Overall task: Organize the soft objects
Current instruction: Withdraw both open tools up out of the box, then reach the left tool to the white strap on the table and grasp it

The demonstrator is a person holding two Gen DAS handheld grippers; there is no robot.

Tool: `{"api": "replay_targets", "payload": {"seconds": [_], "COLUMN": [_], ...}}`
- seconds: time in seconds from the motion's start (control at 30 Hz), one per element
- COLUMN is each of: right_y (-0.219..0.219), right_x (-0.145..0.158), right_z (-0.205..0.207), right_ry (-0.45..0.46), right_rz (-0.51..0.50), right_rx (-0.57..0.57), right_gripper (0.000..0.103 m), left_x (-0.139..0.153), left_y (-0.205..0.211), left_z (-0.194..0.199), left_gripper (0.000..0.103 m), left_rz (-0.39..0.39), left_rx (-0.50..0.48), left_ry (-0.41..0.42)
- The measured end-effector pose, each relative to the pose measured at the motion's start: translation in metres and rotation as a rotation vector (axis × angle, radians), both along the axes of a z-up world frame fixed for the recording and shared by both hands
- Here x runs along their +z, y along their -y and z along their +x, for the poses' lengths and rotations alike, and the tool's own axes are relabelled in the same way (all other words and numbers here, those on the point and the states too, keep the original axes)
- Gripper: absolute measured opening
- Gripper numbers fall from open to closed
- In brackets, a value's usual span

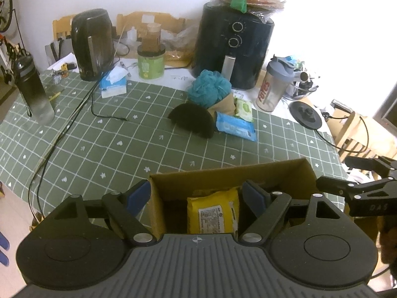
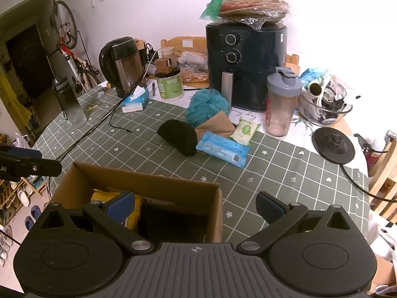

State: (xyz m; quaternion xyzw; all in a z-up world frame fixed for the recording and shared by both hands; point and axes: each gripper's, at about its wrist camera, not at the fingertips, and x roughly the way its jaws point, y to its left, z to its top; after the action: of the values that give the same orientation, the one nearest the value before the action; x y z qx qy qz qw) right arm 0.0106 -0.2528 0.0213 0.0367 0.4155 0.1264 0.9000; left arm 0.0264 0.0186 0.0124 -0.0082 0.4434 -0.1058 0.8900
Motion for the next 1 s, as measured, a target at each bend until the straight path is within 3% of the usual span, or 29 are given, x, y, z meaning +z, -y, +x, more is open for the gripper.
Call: {"api": "replay_targets", "payload": {"seconds": [0.43,0.63,1.0], "right_y": [0.010,0.013,0.028], "right_x": [0.001,0.000,-0.001], "right_z": [0.026,0.043,0.088], "right_ry": [-0.025,-0.063,-0.187], "right_rz": [-0.026,-0.038,-0.039], "right_rx": [0.037,0.063,-0.002], "right_gripper": [0.103,0.103,0.103], "left_x": [0.006,0.004,0.012], "left_y": [-0.008,-0.017,-0.022], "left_z": [0.029,0.053,0.088], "left_gripper": [0.081,0.081,0.081], "left_rz": [0.059,0.053,0.057], "left_rx": [-0.052,-0.063,-0.089], "left_ry": [0.014,-0.053,-0.125]}}
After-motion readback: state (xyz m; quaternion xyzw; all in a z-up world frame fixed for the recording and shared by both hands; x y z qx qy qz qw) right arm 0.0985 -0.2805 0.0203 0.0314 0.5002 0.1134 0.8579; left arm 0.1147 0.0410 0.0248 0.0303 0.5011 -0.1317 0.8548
